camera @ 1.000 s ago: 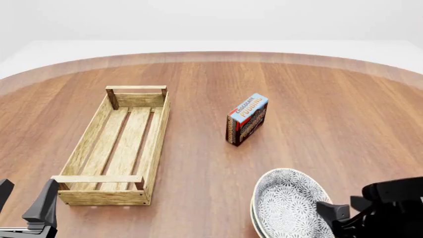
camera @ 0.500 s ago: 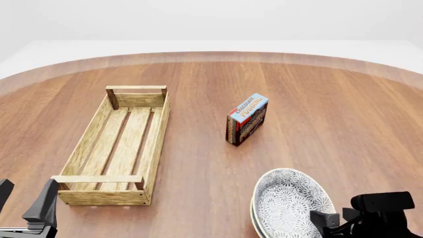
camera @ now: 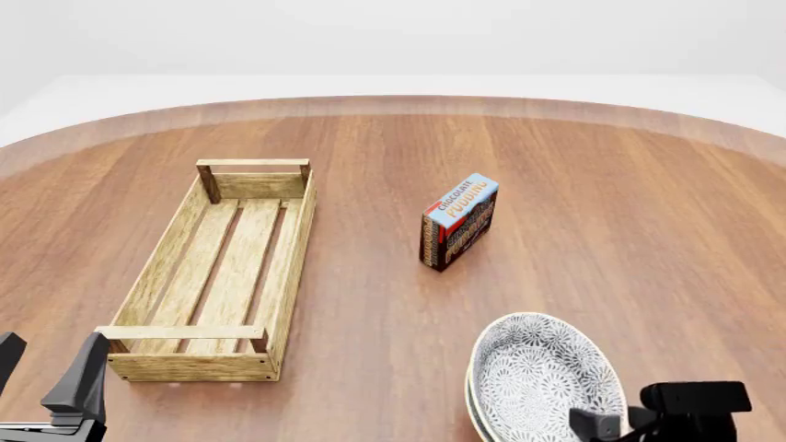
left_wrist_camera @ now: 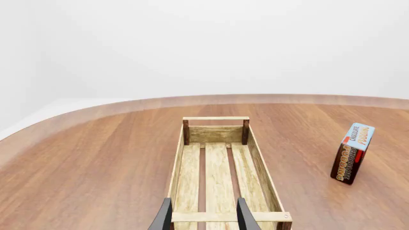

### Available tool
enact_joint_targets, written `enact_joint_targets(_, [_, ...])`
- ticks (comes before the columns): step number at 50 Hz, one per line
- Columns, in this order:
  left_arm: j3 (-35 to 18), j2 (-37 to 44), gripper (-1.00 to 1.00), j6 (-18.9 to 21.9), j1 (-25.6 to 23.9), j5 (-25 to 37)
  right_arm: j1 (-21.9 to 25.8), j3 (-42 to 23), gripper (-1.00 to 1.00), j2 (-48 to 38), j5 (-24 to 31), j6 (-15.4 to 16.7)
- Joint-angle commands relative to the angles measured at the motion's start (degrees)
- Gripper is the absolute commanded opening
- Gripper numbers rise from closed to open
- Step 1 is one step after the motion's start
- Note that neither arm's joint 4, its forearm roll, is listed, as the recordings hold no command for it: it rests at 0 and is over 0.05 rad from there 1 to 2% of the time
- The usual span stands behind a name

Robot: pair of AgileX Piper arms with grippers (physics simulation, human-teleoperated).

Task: Stack the left bowl on the right bowl and place them in the tray.

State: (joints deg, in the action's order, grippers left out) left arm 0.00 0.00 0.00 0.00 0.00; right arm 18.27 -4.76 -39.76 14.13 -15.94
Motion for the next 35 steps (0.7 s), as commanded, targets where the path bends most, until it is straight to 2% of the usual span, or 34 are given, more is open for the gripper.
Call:
enact_joint_targets(1, [0.0,0.0,1.0,0.0,0.0,0.0,0.42,2.42,1.0,-1.18,-3.63,-1.32])
enact_joint_targets(13, [0.0,0.0,1.0,0.0,0.0,0.0,1.85,4.59,1.0,-5.95,-10.59,-2.63])
enact_joint_targets(14, [0.0,0.0,1.0,0.0,0.0,0.0,1.68,4.55,-1.0,-6.93,-11.46,-2.45])
enact_joint_targets(20, [0.0,0.0,1.0,0.0,0.0,0.0,2.81,4.63,-1.0,-10.33,-15.36,-2.79])
enact_joint_targets(27, [0.0,0.0,1.0,0.0,0.0,0.0,1.55,4.57,-1.0,-7.89,-13.55,-2.21])
enact_joint_targets(30, [0.0,0.0,1.0,0.0,0.0,0.0,0.73,3.8,-1.0,-4.7,-10.08,-1.48])
enact_joint_targets(35, [0.0,0.0,1.0,0.0,0.0,0.0,-1.44,-0.41,-1.0,2.74,-0.37,0.77])
